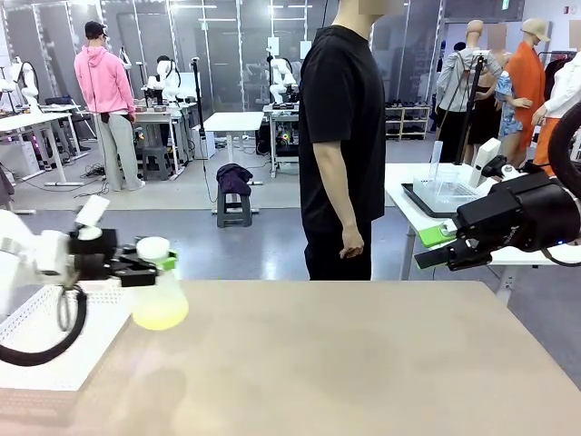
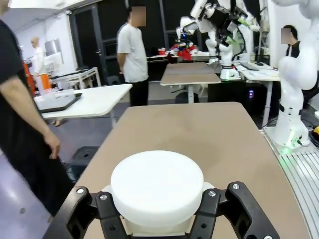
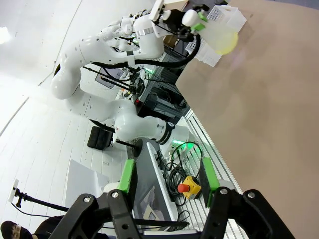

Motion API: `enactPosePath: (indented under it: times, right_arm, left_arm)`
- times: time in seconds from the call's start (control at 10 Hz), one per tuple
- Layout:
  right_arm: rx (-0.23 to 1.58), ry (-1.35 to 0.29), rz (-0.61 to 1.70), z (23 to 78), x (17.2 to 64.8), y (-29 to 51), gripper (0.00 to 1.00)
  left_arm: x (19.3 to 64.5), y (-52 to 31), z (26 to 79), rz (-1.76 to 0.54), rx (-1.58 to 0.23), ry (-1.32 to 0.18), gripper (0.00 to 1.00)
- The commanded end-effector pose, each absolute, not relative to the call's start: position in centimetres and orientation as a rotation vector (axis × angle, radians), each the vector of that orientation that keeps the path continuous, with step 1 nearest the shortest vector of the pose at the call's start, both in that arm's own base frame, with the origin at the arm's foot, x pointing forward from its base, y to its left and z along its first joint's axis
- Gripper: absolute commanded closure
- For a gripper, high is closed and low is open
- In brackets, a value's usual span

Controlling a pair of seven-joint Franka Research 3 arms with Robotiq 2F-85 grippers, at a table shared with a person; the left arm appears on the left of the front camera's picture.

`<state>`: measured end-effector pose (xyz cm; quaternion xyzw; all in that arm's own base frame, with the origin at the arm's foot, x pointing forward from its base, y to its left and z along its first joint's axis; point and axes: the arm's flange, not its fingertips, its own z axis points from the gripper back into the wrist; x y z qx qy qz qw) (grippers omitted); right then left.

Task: Prepare the solutions needed for the experiment.
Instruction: When the human places the Big flask in the center of the table, pick up the Big flask and place it in the left Organizing basket.

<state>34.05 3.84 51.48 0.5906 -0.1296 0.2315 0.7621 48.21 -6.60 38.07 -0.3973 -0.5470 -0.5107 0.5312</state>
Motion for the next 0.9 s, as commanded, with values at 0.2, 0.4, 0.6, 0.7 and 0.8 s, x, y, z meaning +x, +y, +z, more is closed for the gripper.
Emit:
enactPosePath:
  times: [0.2,0.4,0.6,0.7,0.8]
  right_arm:
    - [1.291,-0.293,0.52,51.6,34.3,3.8,0.36]
    - [1.291,-0.293,0.52,51.6,34.3,3.8,0.36]
    - [1.291,-0.293,0.52,51.6,34.3,3.8,0.36]
    - [1.291,-0.293,0.52,51.6,34.3,3.8,0.36]
    - [1.291,-0.293,0.52,51.6,34.3,3.8,0.36]
  left_arm:
    - [46.0,2.6,38.6,-1.026,-0.811,-1.429,1.0]
    - [45.0,5.9,38.0,-0.977,-0.762,-1.457,1.0]
    - [43.5,8.2,37.2,-0.866,-0.698,-1.51,1.0]
    - [42.9,8.9,36.7,-0.841,-0.669,-1.521,1.0]
    - [42.6,9.9,35.8,-0.794,-0.638,-1.52,1.0]
